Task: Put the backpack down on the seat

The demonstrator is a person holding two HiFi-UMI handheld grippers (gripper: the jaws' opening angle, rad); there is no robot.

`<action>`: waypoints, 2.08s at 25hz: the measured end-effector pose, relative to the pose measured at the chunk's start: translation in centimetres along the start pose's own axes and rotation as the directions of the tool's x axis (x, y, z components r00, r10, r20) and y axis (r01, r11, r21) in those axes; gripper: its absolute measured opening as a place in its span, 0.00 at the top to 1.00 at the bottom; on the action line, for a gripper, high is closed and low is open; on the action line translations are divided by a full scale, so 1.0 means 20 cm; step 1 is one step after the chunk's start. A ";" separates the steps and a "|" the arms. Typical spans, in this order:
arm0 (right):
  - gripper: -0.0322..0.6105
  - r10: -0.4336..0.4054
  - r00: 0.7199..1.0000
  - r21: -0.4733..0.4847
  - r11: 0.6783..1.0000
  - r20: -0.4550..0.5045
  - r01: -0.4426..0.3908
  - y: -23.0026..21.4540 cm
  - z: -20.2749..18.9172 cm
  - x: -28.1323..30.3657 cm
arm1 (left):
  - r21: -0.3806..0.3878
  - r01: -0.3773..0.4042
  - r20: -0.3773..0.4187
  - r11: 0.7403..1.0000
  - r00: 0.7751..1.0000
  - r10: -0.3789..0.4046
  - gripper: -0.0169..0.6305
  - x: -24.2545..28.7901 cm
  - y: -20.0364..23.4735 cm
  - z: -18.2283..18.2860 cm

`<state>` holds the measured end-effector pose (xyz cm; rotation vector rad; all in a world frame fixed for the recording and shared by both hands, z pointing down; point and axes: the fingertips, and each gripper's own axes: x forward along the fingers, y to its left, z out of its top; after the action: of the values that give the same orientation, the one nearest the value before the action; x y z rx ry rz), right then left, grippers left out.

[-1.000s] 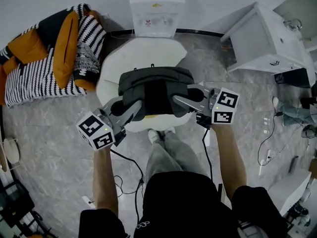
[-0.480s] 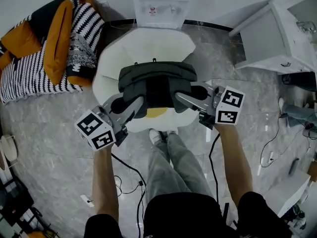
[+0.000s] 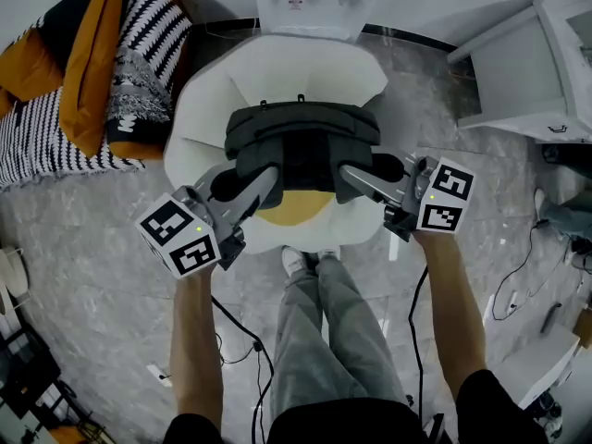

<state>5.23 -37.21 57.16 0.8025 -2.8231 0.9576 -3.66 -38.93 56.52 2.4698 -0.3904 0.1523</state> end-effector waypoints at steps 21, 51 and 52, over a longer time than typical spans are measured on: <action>0.85 -0.083 0.993 0.079 0.994 0.079 0.077 -0.70 -0.28 0.13 | 0.016 -0.071 -0.091 0.997 0.993 0.072 0.92 0.42 0.57 -0.24; 0.87 -0.464 0.879 -0.061 0.886 -0.109 0.460 -1.49 -0.53 0.25 | -0.197 -0.534 -0.253 0.822 0.838 0.484 0.74 0.70 1.29 -0.67; 0.87 -0.471 0.874 -0.065 0.882 -0.121 0.467 -1.49 -0.53 0.25 | -0.203 -0.557 -0.263 0.805 0.823 0.503 0.74 0.67 1.28 -0.68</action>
<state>14.43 -53.31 83.26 1.2859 -2.3481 0.8412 0.88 -53.45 84.76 1.9900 -0.9505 0.5371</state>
